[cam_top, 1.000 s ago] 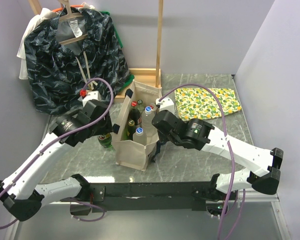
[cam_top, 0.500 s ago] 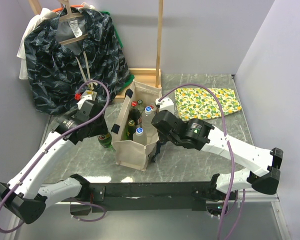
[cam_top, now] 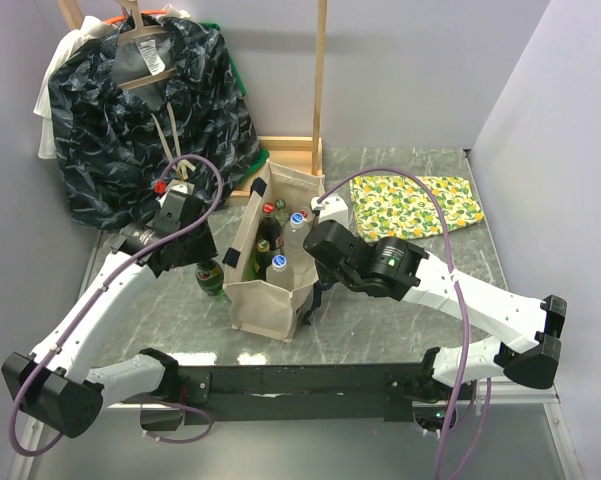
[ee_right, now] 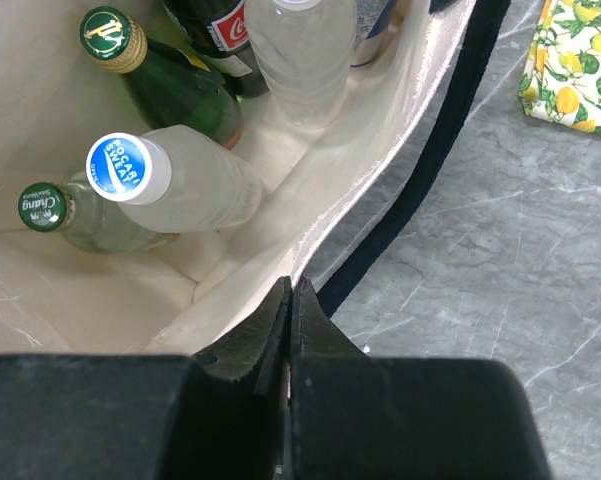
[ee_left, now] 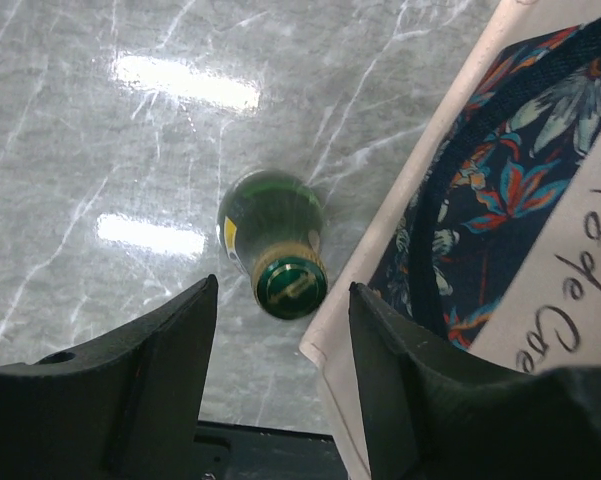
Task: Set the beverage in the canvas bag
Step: Pick up the drink from the center of the board.
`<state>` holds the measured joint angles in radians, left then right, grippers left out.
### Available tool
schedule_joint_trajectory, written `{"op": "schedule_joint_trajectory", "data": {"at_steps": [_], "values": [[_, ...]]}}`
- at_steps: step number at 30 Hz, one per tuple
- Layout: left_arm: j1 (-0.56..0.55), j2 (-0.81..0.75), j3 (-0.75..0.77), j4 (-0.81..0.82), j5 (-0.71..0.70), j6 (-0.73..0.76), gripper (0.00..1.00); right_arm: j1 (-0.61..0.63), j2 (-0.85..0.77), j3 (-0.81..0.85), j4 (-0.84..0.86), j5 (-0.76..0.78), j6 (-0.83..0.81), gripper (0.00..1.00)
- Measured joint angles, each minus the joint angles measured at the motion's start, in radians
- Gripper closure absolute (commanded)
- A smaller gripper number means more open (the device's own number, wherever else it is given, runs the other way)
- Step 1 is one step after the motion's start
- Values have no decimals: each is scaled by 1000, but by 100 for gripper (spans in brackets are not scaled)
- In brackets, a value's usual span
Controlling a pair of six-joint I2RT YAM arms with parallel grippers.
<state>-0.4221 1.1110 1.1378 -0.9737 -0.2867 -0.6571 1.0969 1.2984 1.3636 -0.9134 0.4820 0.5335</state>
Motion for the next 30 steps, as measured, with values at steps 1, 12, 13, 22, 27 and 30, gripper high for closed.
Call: {"op": "schedule_joint_trajectory", "data": {"at_steps": [1,12,13,22,27,30], "values": [[2,4,-3,5,2,5,41,0,0,0,0,0,0,100],[15,37,-5,34,5,40,51,0,8,7,0,3,0,100],[16,39,-5,35,6,41,51,0,8,8,0,3,0,100],[20,47,-27,50,28,47,51,0,8,9,0,3,0,100],[20,47,-40,49,32,52,58,0,8,9,0,3,0,100],[20,47,-42,55,36,56,72,0,8,9,0,3,0,100]]}}
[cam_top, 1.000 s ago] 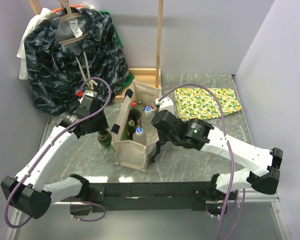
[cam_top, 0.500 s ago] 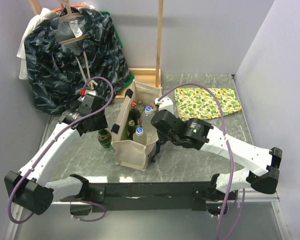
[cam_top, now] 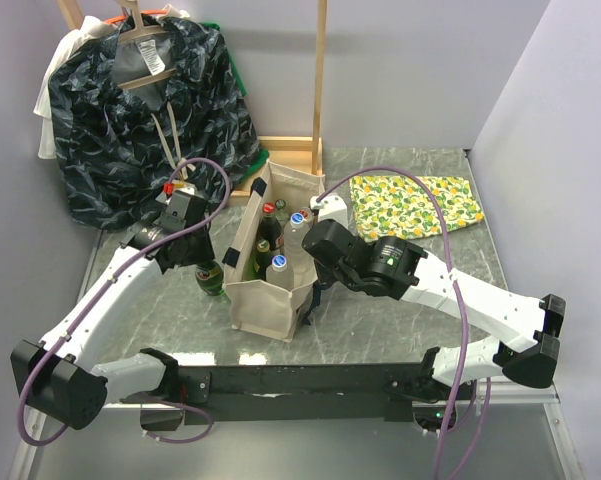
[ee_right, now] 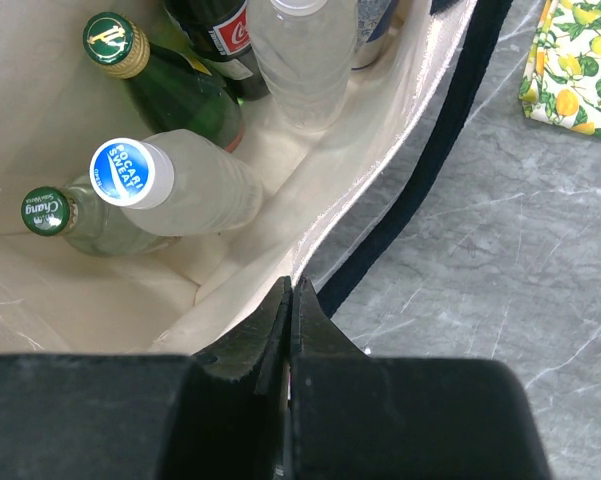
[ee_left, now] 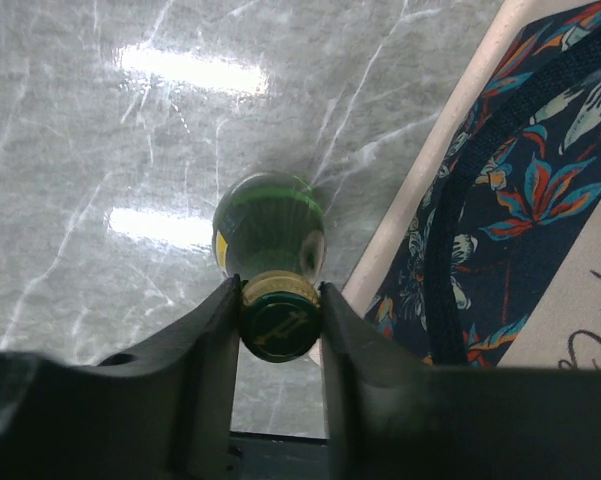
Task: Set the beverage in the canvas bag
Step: Pick up the drink from the center of the board.
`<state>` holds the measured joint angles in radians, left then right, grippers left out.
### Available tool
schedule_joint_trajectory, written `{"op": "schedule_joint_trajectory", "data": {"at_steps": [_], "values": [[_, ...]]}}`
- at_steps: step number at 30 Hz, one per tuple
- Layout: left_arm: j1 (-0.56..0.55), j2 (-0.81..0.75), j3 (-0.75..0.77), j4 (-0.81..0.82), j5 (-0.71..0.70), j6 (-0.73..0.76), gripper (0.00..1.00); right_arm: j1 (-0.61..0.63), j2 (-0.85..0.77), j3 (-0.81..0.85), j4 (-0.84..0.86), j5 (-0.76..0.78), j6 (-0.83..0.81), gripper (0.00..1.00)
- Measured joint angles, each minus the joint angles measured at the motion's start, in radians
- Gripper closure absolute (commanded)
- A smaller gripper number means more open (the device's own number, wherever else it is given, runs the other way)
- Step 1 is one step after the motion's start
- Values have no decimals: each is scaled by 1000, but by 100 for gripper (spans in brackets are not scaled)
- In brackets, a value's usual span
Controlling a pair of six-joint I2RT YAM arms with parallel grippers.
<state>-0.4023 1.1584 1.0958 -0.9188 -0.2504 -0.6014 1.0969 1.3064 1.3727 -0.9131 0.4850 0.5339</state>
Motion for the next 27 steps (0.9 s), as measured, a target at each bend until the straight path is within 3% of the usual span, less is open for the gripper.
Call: {"op": "schedule_joint_trajectory", "data": {"at_steps": [5,18,27], "values": [[0,0,0,6,0,14,99,0,0,0,0,0,0,100],[0,2,18,-31,10,37,99,0,0,0,1,0,0,100],[0,30,223,-164,16,63,99,0,0,0,1,0,0,100]]}}
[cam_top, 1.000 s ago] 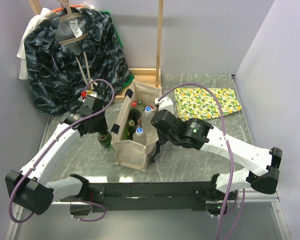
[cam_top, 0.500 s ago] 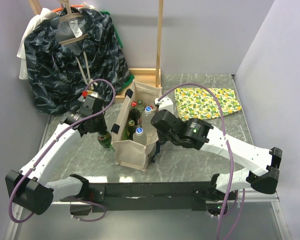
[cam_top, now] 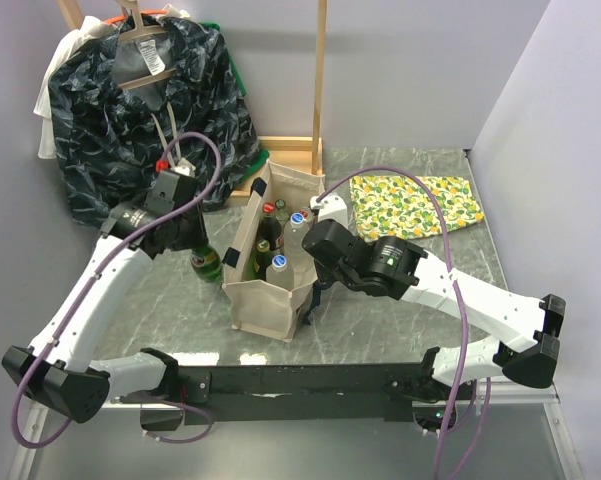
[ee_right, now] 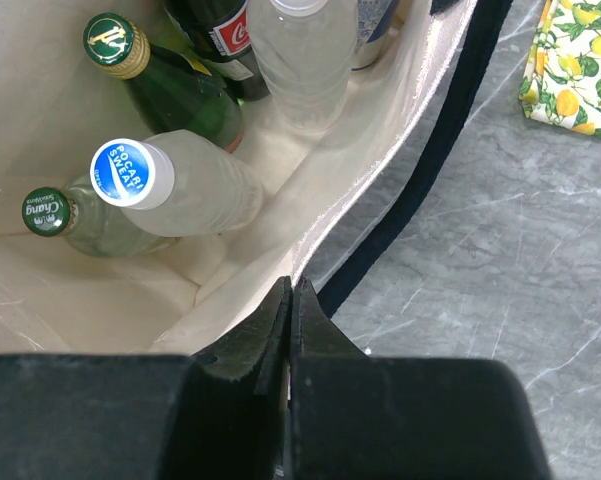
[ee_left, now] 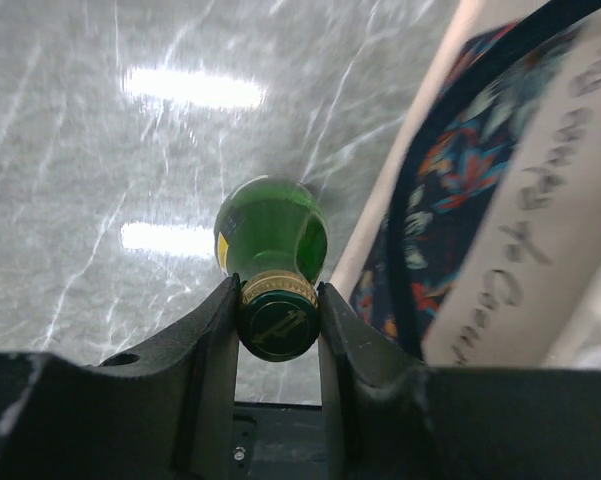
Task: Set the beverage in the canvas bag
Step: Pick up the drink from the center of the board, then place the drink in the canvas bag.
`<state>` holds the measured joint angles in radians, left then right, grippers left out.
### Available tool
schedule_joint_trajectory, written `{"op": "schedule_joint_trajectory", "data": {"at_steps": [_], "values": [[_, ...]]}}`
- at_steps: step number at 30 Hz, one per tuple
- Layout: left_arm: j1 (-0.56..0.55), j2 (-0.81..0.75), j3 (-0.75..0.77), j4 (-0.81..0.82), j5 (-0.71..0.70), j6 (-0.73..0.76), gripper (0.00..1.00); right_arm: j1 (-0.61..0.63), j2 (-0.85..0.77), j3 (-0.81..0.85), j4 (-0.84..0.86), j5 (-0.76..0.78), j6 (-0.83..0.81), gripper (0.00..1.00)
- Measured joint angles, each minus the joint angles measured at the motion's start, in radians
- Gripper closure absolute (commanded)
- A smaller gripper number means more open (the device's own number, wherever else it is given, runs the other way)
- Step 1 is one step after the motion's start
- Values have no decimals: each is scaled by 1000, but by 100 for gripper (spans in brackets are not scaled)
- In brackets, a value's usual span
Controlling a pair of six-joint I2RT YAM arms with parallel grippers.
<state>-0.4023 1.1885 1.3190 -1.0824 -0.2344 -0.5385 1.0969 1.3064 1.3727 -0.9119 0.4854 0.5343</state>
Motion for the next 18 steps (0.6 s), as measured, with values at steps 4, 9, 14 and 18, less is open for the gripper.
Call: {"op": "schedule_joint_trajectory", "data": {"at_steps": [4,9,14,18], "values": [[0,7,107,-38,0,4,99,0,0,0,0,0,1,100],[0,8,214,-98,-5,12,99,0,0,0,0,1,7,100],[0,9,301,-145,-15,22,99,0,-4,-6,-1,4,12,100],[0,9,347,-164,-15,23,99,0,-17,-22,-1,5,18,100]]}}
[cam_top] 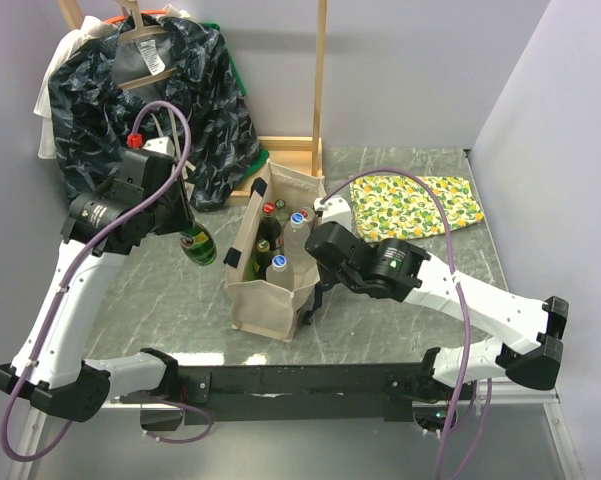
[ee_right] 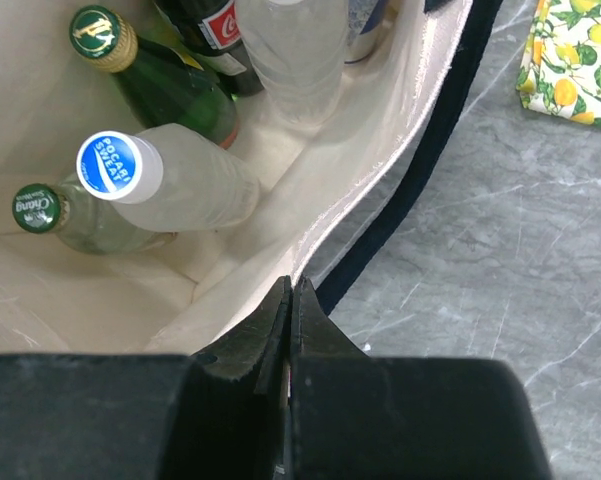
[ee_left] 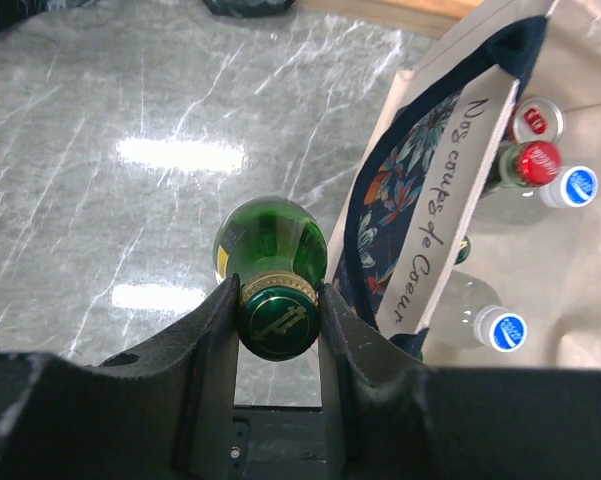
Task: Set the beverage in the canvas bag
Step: Place the drink in the canvas bag.
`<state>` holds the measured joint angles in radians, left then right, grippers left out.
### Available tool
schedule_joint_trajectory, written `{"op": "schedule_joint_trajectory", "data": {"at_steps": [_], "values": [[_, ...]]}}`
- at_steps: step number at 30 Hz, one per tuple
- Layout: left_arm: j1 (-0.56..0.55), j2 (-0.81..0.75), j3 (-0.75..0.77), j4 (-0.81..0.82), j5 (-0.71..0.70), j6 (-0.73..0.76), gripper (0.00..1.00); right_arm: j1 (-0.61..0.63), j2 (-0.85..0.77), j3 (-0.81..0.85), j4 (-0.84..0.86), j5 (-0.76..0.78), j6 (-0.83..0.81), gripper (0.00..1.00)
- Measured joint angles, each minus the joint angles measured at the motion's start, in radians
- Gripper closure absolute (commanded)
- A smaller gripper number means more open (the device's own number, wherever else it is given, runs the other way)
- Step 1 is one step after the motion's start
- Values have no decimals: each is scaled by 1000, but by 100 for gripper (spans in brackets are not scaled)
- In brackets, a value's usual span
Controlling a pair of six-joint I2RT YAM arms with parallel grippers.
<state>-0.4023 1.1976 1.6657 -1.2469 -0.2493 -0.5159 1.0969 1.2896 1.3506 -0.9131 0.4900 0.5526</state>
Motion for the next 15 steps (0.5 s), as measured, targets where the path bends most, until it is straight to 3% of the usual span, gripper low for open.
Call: {"op": "schedule_joint_trajectory", "data": {"at_steps": [15], "values": [[-43,17,221,-13,34,34,99,0,-14,-32,12,8,3,100]]}}
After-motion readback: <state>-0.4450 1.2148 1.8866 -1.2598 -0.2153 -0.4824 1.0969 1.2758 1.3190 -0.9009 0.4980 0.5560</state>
